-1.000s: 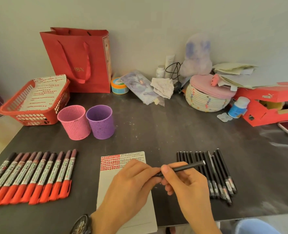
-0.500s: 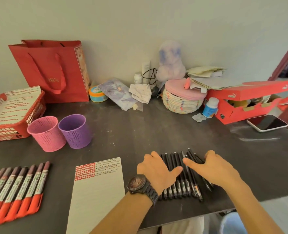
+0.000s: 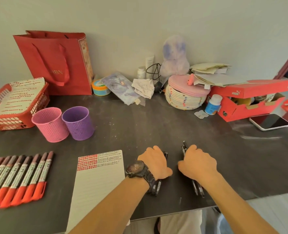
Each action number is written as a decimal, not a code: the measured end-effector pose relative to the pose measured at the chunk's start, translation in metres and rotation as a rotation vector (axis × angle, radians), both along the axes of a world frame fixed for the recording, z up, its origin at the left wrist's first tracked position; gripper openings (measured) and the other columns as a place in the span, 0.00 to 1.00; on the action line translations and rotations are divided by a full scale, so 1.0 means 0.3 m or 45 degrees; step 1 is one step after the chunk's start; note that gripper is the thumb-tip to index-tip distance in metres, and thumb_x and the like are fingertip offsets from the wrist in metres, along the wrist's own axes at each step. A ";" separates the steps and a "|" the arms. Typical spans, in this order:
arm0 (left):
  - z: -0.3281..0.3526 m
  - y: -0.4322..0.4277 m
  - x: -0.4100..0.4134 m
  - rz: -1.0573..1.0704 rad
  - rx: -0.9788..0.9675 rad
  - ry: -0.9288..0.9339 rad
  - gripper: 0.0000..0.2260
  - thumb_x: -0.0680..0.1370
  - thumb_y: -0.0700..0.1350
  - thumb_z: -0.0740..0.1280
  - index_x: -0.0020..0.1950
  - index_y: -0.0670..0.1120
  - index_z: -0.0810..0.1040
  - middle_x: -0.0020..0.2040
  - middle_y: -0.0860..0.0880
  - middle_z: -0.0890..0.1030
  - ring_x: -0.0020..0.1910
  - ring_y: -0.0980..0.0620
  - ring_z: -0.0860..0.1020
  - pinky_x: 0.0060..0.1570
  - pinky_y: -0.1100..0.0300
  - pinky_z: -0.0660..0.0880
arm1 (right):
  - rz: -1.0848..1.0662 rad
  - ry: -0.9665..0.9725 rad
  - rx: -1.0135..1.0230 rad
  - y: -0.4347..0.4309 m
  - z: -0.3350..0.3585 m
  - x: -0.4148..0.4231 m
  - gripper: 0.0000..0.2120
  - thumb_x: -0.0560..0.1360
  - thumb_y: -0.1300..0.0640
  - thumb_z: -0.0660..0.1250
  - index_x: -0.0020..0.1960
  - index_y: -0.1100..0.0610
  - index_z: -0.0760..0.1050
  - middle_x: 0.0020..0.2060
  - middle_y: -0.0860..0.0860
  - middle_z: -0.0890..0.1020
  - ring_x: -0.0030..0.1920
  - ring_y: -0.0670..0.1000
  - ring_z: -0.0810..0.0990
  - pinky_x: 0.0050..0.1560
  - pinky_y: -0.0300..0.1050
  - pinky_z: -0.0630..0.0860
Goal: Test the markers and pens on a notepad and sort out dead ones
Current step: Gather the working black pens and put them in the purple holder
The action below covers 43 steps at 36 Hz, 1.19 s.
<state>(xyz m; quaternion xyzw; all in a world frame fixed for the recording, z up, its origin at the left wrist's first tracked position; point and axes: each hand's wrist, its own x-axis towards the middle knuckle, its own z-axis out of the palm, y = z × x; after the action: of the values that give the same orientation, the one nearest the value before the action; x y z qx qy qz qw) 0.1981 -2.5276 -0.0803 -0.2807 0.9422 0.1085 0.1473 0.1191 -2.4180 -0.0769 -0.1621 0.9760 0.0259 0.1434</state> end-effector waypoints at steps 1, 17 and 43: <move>-0.003 0.018 -0.001 -0.024 -0.062 0.000 0.25 0.75 0.58 0.70 0.63 0.44 0.68 0.60 0.44 0.72 0.59 0.44 0.76 0.45 0.54 0.69 | -0.004 0.015 -0.014 0.000 -0.007 0.005 0.20 0.75 0.45 0.67 0.58 0.57 0.65 0.57 0.55 0.77 0.55 0.58 0.79 0.44 0.48 0.69; 0.245 -0.612 0.235 0.637 1.138 1.751 0.04 0.83 0.44 0.63 0.49 0.47 0.73 0.31 0.53 0.79 0.25 0.55 0.73 0.26 0.65 0.68 | -0.330 -1.084 -2.142 -0.428 0.192 0.065 0.10 0.79 0.51 0.69 0.48 0.55 0.71 0.28 0.47 0.69 0.23 0.47 0.64 0.24 0.42 0.66; 0.216 -0.968 0.268 0.806 1.030 1.718 0.09 0.75 0.54 0.70 0.53 0.54 0.79 0.50 0.53 0.85 0.52 0.56 0.82 0.61 0.47 0.77 | 0.151 -0.731 -2.097 -1.150 0.170 0.225 0.06 0.77 0.52 0.73 0.52 0.53 0.82 0.44 0.45 0.86 0.47 0.42 0.85 0.50 0.42 0.77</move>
<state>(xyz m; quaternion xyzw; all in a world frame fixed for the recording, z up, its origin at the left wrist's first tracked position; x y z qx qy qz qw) 0.2786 -2.8178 -0.0154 -0.3322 0.5938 0.6175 -0.3947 0.1865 -2.7629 -0.0258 -0.2650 0.6004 -0.7219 0.2195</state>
